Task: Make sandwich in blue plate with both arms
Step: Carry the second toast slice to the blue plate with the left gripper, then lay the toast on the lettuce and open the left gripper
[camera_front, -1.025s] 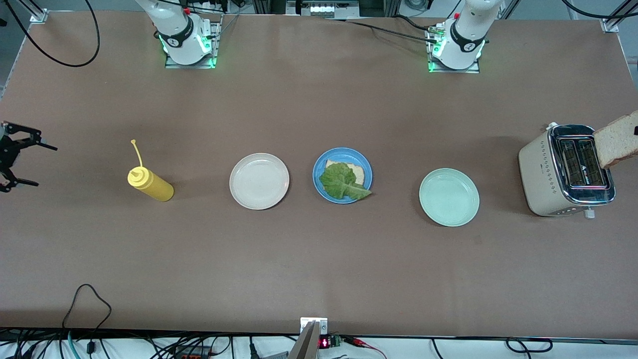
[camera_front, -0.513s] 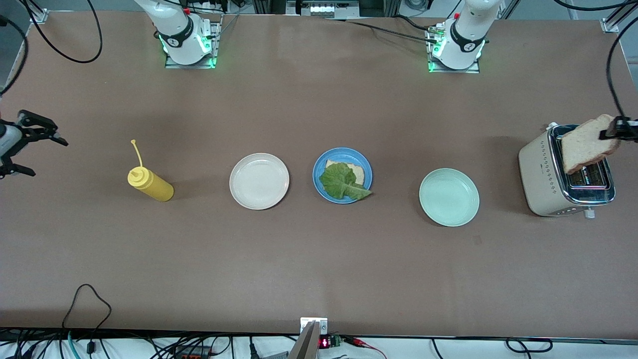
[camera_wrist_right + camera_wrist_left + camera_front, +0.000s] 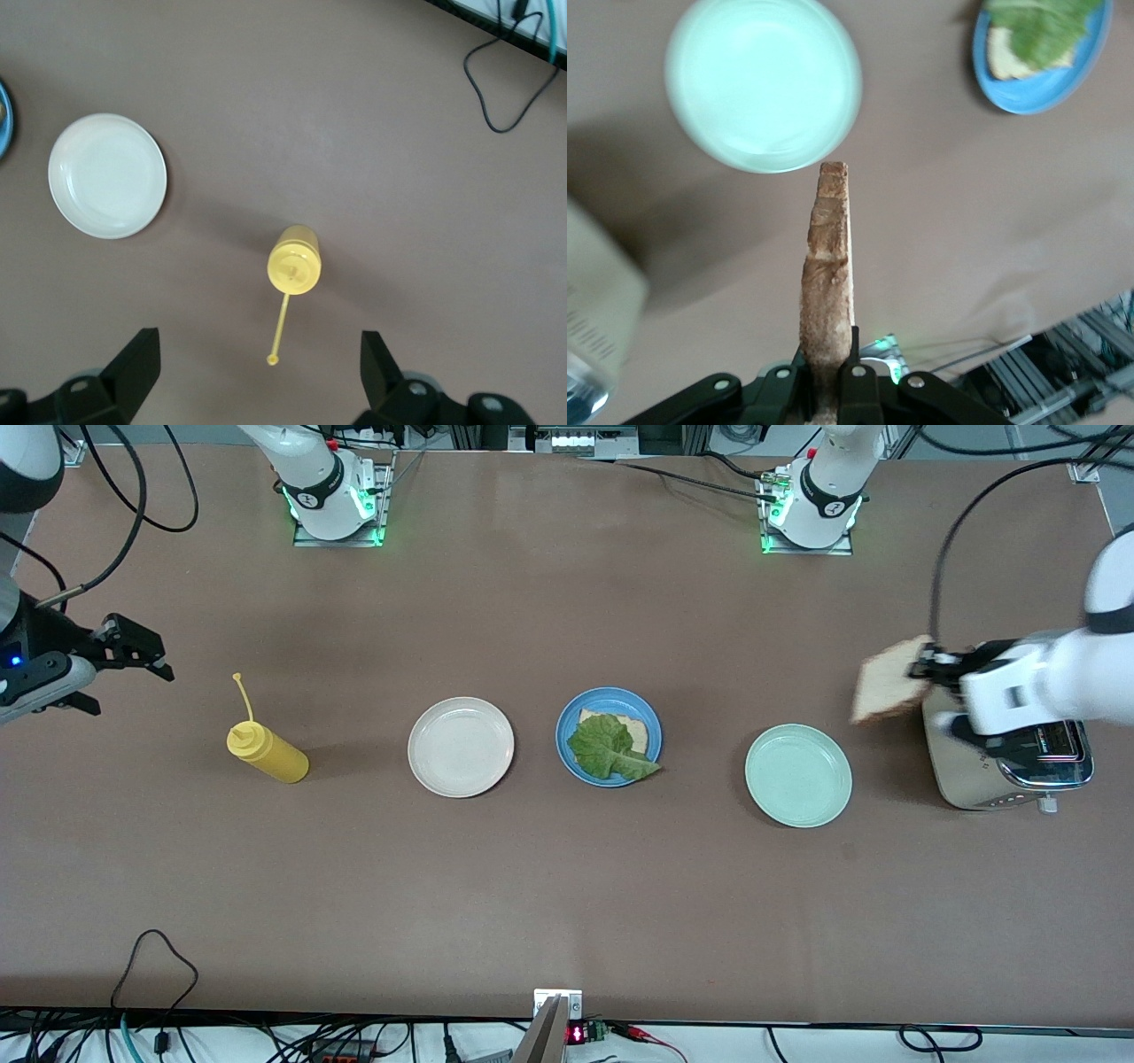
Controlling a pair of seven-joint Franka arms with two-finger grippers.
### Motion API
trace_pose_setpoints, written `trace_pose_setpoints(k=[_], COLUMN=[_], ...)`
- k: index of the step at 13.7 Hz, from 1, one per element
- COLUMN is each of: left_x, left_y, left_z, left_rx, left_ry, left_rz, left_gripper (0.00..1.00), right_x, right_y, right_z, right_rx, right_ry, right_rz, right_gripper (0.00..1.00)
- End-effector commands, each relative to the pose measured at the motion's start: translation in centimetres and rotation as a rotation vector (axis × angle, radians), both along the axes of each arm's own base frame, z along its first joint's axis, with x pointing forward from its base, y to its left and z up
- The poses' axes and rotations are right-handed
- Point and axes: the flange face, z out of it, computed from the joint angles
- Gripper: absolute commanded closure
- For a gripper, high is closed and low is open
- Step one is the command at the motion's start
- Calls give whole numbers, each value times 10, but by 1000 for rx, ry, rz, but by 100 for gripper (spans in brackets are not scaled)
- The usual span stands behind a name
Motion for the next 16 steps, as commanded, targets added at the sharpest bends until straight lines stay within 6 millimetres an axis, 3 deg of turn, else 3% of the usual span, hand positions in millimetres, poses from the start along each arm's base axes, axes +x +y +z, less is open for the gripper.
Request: trace_pose_setpoints(k=[1,3,4,7,10,12,14,16], left_x=[9,21,28,38,33,27,21,8], left_y=[-60,-80,-86,-121,-160,-189,-200,-206], left_z=[-23,-45,-65,-105,-149,-161,-185,-220], left_rx=[-61,-201,-274,-431,-573,-584,-613,-650], left_ry=[24,72,108,121,94,48,49,-3], left_rz=[30,149,181,287,504,535,564,487], left_gripper=[99,99,99,100,100,100,100,100], right_x=[-36,-52,-57,-57,-58,-54,-49,-50], right_y=[10,15,17,13,19,25,26,20], right_z=[20,32,38,50,57,52,45,45], right_rx=[-26,-54,-62,-71,-64,-49,-43,-51], right_ry=[-5,-17,-11,-30,-34,-23,-9,-8], right_rz=[-148,-215,-214,-231,-248,-362,-368,-371], right_gripper=[0,0,0,0,0,0,0,0])
